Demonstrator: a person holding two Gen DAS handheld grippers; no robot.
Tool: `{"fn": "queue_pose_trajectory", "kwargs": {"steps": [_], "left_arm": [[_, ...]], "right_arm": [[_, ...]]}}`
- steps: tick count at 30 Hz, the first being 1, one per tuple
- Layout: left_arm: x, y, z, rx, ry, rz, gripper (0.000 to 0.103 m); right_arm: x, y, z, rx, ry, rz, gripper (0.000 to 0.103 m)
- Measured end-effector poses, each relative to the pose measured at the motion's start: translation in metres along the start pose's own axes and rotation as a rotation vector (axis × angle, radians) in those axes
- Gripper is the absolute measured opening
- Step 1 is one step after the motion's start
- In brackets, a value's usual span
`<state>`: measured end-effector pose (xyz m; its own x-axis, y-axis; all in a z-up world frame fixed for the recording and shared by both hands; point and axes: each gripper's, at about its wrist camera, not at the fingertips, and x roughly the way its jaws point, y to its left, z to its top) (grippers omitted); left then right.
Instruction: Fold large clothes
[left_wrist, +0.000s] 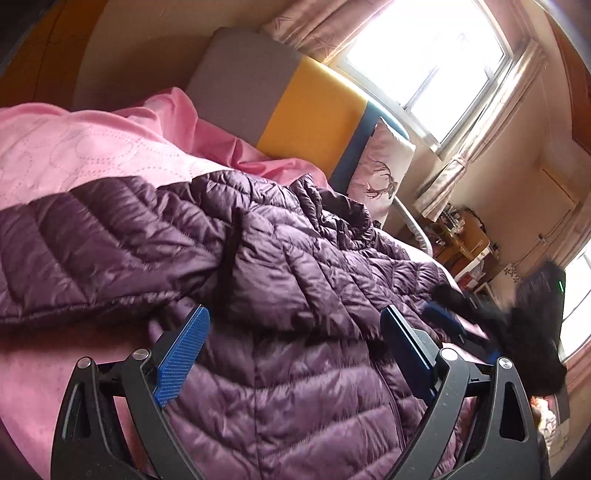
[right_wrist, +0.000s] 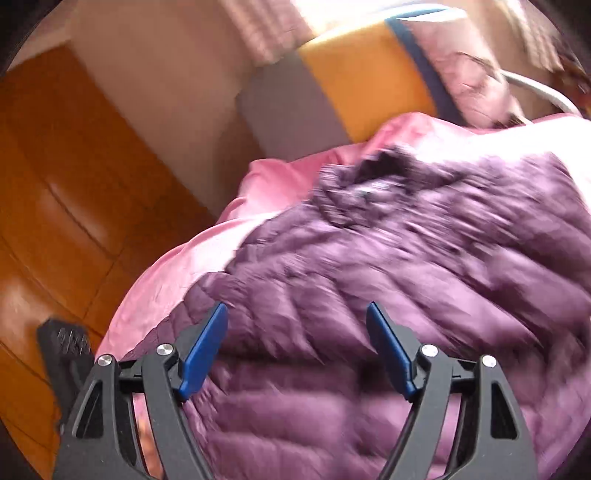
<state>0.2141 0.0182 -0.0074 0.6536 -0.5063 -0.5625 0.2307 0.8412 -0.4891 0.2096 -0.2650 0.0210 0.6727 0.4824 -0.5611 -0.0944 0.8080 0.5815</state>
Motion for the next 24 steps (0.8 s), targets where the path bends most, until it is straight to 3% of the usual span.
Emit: {"fn": "queue_pose_trajectory", "kwargs": {"steps": [6,8,11,12,16,20,21,22,23,24], "left_arm": [[0.046,0.011,0.011,-0.106,0.089,0.021,0.092],[0.055,0.013,0.013,-0.136,0.104,0.017,0.083],[0.069,0.015,0.018,-0.116,0.129,0.061,0.033],[0.072,0.017,0.019,-0.116,0.136,0.074,0.011],[0.065,0.023,0.029,-0.126,0.103,0.072,0.004],[0.059,0.025,0.033,-0.127,0.111,0.035,0.007],[0.060,0.024,0.032,-0.118,0.114,0.040,0.026],[0.060,0.024,0.032,-0.125,0.117,0.026,0.065],[0.059,0.025,0.031,-0.164,0.105,-0.005,0.078],[0.056,0.027,0.031,-0.197,0.083,-0.023,0.084]], "right_arm": [[-0.040,-0.090,-0.003,0.258,-0.040,-0.032,0.085],[-0.043,-0.115,-0.004,0.348,-0.070,-0.011,0.085],[-0.036,-0.142,-0.001,0.464,-0.102,0.055,0.088],[-0.031,-0.149,0.002,0.504,-0.111,0.077,0.088],[-0.031,-0.163,0.011,0.599,-0.183,0.139,0.092],[-0.034,-0.177,0.009,0.680,-0.244,0.175,0.092],[-0.034,-0.180,0.010,0.683,-0.248,0.175,0.092],[-0.033,-0.180,0.012,0.687,-0.255,0.175,0.092],[-0.032,-0.179,0.014,0.692,-0.262,0.178,0.093],[-0.042,-0.184,0.014,0.694,-0.268,0.182,0.093]]}}
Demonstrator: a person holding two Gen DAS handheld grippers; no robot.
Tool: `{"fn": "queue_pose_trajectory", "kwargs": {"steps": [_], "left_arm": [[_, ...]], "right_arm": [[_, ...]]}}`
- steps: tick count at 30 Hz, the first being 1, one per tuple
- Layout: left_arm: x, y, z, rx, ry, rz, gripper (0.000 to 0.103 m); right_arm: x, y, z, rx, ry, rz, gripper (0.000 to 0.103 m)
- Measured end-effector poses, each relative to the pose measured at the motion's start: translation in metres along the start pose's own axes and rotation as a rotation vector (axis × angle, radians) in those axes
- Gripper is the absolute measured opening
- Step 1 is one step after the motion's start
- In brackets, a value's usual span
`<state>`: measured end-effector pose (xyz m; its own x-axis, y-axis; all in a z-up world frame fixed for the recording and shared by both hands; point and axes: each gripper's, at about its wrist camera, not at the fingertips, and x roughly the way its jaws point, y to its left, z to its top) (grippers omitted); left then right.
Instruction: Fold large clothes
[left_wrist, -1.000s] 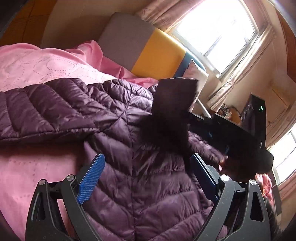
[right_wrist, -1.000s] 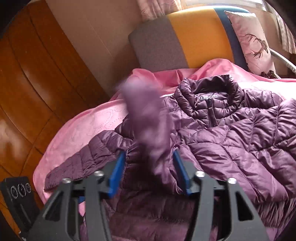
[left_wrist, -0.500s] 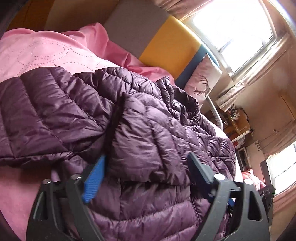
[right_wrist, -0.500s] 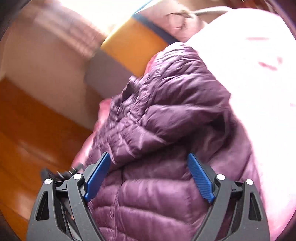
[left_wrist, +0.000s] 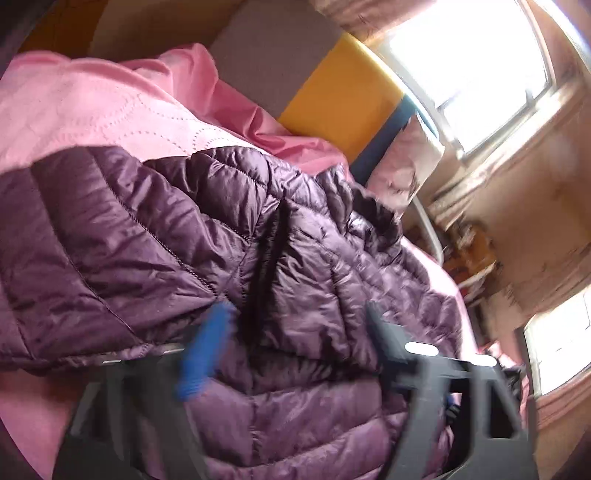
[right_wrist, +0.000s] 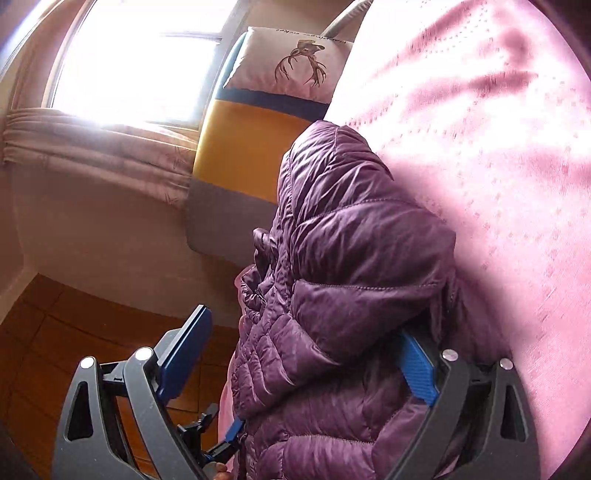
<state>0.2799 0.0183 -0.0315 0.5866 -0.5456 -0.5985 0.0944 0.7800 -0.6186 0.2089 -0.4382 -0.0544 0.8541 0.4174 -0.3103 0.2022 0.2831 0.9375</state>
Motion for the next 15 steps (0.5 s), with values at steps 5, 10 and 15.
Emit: {"fn": "queue_pose_trajectory", "kwargs": {"steps": [5,10,15], "left_arm": [[0.018,-0.014,0.001,0.051,0.043,0.048,0.023],[0.008,-0.015,-0.003,0.095,0.013,0.087,0.002],[-0.022,0.010,-0.015,0.091,-0.004,0.159,0.002]], "right_arm": [[-0.006,-0.004,0.006,0.016,-0.011,0.016,0.093],[-0.011,-0.011,0.018,0.055,-0.046,0.043,0.093],[-0.027,-0.020,0.030,0.117,-0.080,0.114,0.090]]}}
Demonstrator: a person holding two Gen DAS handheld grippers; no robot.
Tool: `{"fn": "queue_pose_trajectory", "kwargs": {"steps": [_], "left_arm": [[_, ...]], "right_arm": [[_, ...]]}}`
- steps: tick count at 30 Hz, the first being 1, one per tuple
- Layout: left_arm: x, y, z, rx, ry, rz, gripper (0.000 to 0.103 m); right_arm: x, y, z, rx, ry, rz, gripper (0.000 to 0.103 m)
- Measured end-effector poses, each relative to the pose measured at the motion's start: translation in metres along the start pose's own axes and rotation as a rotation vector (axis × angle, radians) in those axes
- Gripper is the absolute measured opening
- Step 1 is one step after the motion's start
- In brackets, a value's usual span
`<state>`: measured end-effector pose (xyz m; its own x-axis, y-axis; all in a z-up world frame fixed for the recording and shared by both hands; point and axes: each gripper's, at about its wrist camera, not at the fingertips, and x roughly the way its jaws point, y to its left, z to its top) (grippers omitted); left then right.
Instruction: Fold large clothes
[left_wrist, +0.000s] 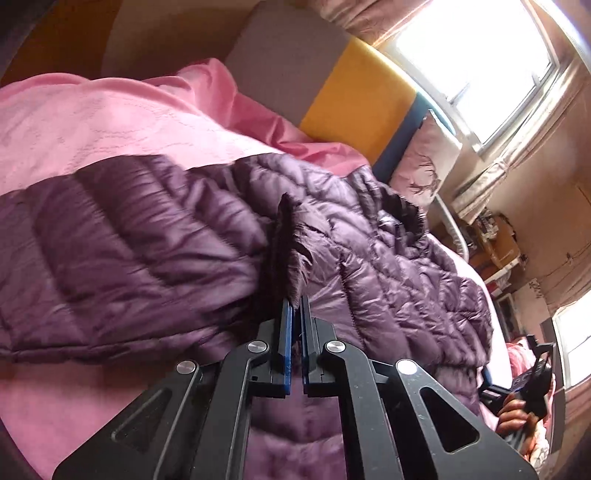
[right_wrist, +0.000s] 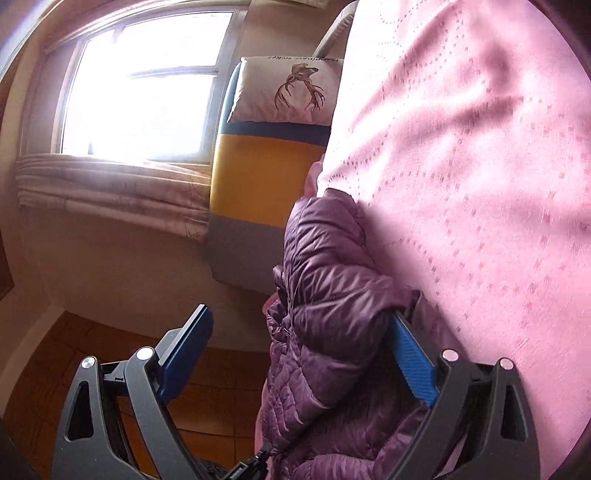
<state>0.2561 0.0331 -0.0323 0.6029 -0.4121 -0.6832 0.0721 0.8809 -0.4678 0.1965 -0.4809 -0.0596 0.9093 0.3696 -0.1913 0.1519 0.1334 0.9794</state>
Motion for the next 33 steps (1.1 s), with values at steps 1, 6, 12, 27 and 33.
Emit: {"fn": "queue_pose_trajectory", "kwargs": {"steps": [1,6,12,27,33], "left_arm": [[-0.001,0.003,-0.003,0.003,0.006,0.015,0.002],[-0.004,0.002,-0.006,0.022,-0.003,0.054,0.002],[-0.018,-0.003,-0.001,0.058,-0.066,0.084,0.002],[0.003,-0.022,-0.016,0.159,-0.030,0.117,0.002],[0.025,-0.012,-0.019,0.135,0.022,0.139,0.005]], "right_arm": [[-0.001,0.000,0.001,-0.002,0.001,0.000,0.088],[-0.021,0.013,0.002,-0.091,0.015,-0.060,0.084],[-0.022,0.066,-0.020,-0.467,0.067,-0.291,0.076],[0.126,0.049,-0.037,-0.789,0.221,-0.730,0.043],[0.134,0.032,-0.048,-0.856,0.205,-0.740,0.053]]}}
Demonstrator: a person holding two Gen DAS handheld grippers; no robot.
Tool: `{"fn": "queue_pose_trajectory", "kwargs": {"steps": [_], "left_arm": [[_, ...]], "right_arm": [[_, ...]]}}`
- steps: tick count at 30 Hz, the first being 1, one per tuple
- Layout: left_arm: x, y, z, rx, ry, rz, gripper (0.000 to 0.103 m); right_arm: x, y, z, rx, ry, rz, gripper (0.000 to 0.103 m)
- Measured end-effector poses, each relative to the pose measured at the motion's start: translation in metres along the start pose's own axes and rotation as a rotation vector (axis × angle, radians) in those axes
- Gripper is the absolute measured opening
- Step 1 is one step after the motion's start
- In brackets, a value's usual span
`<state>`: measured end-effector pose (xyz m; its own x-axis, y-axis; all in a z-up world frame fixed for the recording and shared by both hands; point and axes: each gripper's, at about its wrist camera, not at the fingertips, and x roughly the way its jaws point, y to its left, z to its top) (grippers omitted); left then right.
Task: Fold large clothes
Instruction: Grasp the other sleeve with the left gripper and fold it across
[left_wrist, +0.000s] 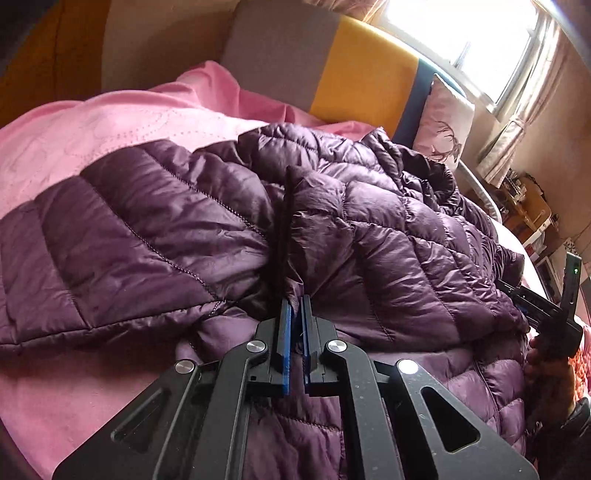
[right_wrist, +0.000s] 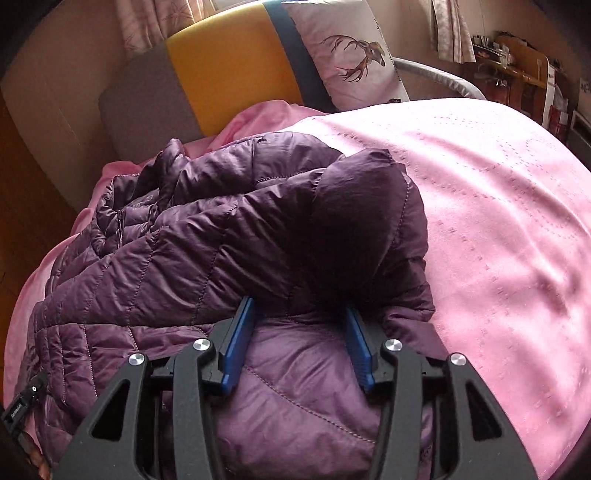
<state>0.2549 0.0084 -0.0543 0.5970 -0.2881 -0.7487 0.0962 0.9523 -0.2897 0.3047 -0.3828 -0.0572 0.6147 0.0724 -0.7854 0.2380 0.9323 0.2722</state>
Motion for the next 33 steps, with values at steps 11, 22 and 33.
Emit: {"fn": "queue_pose_trajectory", "kwargs": {"steps": [11,22,33], "left_arm": [[-0.059,0.031,-0.019,-0.141,-0.087,0.030,0.062],[-0.121,0.125,-0.071,-0.396,-0.137,0.131,0.066],[-0.191,0.285,-0.108,-0.929,-0.326,0.181,0.068]], "right_arm": [[-0.078,0.038,-0.025,-0.089,-0.079,0.091,0.091],[-0.096,0.123,-0.125,-0.305,-0.003,0.156,0.092],[-0.099,0.134,-0.141,-0.317,-0.013,0.144,0.092]]}}
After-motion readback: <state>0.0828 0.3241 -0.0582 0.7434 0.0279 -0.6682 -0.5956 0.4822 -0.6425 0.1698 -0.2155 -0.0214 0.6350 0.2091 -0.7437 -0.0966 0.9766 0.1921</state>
